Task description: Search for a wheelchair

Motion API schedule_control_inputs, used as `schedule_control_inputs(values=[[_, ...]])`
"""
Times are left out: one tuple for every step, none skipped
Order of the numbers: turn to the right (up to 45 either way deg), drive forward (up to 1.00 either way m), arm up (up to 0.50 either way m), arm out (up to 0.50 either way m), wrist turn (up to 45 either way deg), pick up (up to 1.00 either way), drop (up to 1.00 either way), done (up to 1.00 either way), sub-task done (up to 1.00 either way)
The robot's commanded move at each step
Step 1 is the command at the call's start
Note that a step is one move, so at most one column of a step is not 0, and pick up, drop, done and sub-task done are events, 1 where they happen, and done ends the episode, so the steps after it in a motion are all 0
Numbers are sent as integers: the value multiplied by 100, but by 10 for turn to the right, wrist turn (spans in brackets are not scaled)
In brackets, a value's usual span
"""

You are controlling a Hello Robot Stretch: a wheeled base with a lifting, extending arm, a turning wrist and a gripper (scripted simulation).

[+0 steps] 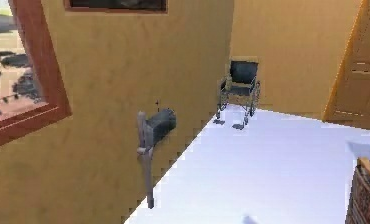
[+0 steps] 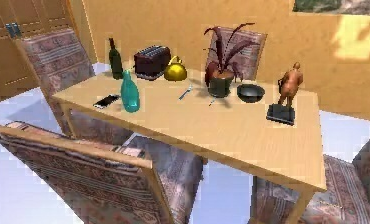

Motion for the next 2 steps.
schedule_control_inputs(values=[[0,70,0,0,0,0,0,0,0],[330,0,0,0,0,0,0,0,0]])
